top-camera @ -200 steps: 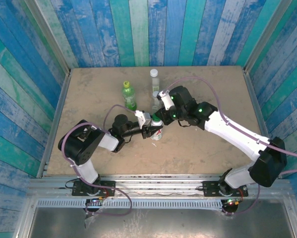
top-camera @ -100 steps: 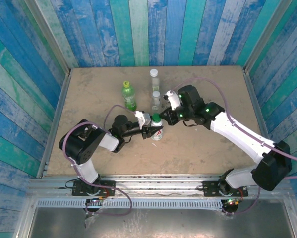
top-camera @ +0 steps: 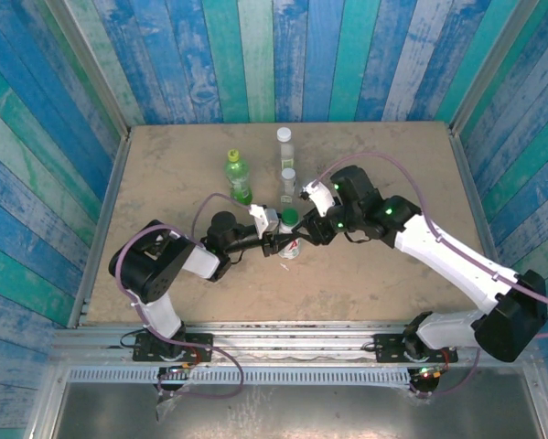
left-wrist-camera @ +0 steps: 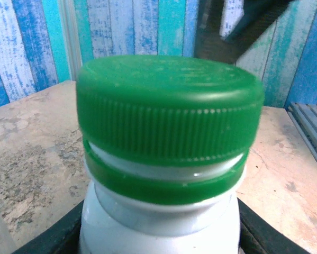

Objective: Screw on the bottle caps

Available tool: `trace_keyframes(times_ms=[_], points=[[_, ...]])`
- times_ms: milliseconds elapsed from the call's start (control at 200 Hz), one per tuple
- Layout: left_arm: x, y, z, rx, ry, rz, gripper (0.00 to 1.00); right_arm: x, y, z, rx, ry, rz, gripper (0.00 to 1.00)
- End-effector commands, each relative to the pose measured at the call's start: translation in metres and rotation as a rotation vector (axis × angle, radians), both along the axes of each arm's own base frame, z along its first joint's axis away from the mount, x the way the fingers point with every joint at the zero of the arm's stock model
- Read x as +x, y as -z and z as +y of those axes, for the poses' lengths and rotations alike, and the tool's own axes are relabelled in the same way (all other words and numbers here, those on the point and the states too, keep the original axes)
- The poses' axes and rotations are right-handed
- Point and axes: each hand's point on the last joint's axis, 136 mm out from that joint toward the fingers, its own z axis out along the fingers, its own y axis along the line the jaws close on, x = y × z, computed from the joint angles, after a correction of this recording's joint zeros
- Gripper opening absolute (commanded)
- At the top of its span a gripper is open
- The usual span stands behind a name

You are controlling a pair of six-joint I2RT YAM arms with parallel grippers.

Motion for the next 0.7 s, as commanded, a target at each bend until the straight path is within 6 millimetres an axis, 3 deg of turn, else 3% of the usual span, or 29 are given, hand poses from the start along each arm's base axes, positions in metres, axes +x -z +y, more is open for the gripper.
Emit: trace_keyframes(times_ms=[0, 145, 320, 696], points=[[-0.018, 0.008, -0.007, 0.041, 0.098, 0.031, 0.51, -0.006, -0.012, -0.009, -0.081, -0.179, -0.214, 0.6], [-0.027, 0.004, -0.013, 0.057, 0.155, 0.023, 0.52, -0.01, -0.02, -0.012, -0.107, -0.277, -0.344, 0.59], [-0.034, 0.007, -0.017, 0.058, 0.211, 0.045, 0.52, -0.021, -0.018, -0.006, -0.11, -0.423, -0.351, 0.54], [-0.035, 0.011, -0.018, 0.068, 0.22, 0.049, 0.52, -0.001, -0.003, 0.003, -0.169, -0.453, -0.288, 0.56]])
